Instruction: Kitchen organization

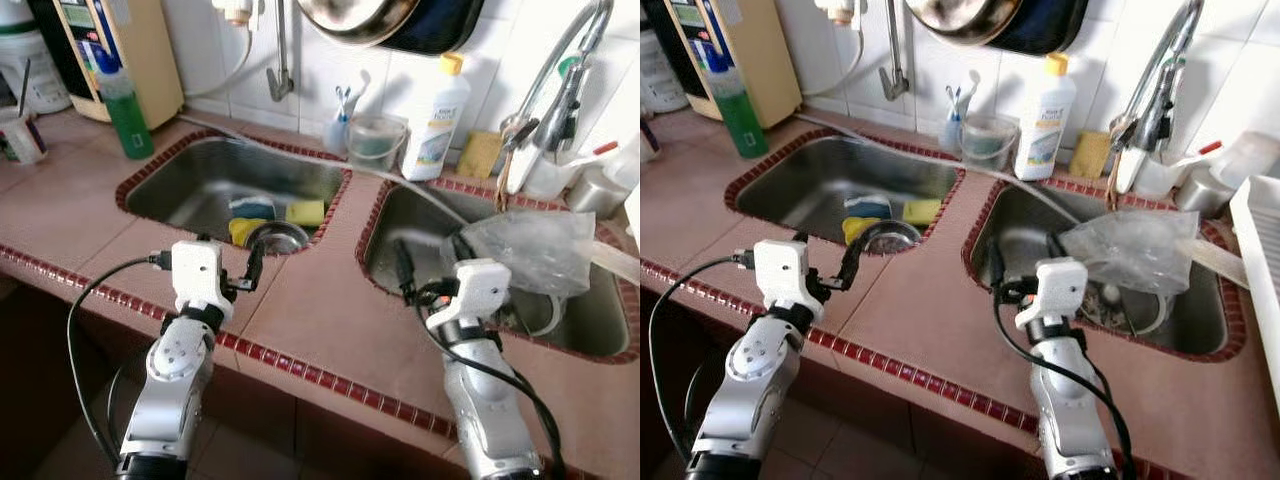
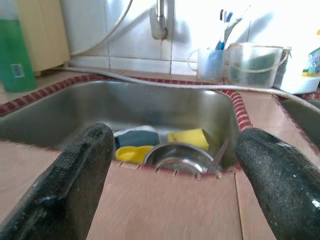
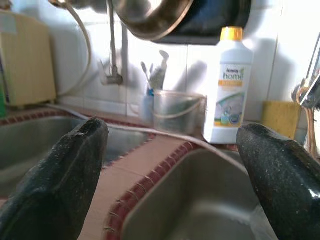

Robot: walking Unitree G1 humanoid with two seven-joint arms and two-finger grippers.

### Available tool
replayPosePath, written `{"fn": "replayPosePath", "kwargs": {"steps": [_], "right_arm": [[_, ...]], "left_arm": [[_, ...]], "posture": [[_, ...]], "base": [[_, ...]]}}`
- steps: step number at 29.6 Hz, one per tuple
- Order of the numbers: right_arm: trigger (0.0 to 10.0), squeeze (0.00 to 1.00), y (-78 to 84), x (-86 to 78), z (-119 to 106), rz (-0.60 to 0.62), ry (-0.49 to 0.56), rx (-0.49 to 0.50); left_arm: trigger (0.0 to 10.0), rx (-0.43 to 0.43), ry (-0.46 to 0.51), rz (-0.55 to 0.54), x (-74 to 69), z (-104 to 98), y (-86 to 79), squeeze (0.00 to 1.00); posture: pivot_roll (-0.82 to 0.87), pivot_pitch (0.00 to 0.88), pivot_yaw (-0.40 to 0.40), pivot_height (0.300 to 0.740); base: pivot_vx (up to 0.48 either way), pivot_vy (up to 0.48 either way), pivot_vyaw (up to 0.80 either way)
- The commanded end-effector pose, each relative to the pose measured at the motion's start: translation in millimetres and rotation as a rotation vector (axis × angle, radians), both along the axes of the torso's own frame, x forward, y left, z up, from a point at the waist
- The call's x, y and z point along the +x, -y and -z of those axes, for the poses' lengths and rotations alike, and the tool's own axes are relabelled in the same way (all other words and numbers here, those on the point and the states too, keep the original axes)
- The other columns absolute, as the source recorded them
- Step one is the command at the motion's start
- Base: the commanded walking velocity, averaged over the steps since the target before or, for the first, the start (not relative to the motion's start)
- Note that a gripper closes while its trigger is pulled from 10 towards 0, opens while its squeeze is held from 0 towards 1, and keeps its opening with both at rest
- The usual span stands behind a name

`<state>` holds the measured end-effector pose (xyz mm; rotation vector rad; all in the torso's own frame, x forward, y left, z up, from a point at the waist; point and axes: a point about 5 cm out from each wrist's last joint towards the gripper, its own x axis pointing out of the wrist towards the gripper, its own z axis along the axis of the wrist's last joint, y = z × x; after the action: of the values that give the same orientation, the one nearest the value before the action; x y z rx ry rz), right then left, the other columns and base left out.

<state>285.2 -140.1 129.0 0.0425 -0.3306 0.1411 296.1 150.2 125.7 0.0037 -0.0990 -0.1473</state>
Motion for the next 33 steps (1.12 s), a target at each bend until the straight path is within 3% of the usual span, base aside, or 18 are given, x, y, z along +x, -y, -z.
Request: {"fn": "replayPosePath", "kwargs": {"steps": [1, 13, 21, 25, 31, 33], "right_arm": [[10.0, 0.00, 0.7, 0.4, -5, 0.008, 0.013, 0.015], [10.0, 0.00, 1.2, 0.7, -8, 0.005, 0.016, 0.016], [10.0, 0.00, -0.3, 0.0, -5, -0.011, 0.003, 0.001], [10.0, 0.00, -5.1, -3.3, 2, -0.076, -0.022, -0.050], [10.0, 0.00, -18.9, -16.1, 20, -0.293, -0.090, -0.123], [10.0, 0.00, -25.1, -24.8, 31, -0.430, -0.139, -0.171]], "left_arm": [[10.0, 0.007, 0.005, -0.001, -1.7, -3, -2.2, 0.00], [10.0, -0.006, 0.005, 0.003, -1.3, -6, -0.9, 0.00], [10.0, -0.001, 0.011, 0.004, -1.8, -5, -1.1, 0.00], [10.0, 0.005, 0.009, 0.008, -3.4, -2, -3.5, 0.00], [10.0, 0.047, 0.017, 0.109, -14.1, 5, 0.5, 0.00], [10.0, 0.112, 0.014, 0.172, -23.2, 17, 3.9, 0.00]], "posture": [[-0.10, 0.000, 0.004, 0.740], [-0.10, 0.000, 0.001, 0.740], [-0.10, 0.000, -0.002, 0.740], [-0.10, 0.000, -0.004, 0.740], [-0.09, 0.004, -0.007, 0.740], [-0.09, 0.018, -0.013, 0.740]], "base": [[-0.277, 0.000, 0.00], [-0.272, 0.000, 0.00], [0.000, 0.000, 0.00], [0.000, 0.000, 0.00], [0.000, 0.000, 0.00], [0.000, 0.000, 0.00]]}}
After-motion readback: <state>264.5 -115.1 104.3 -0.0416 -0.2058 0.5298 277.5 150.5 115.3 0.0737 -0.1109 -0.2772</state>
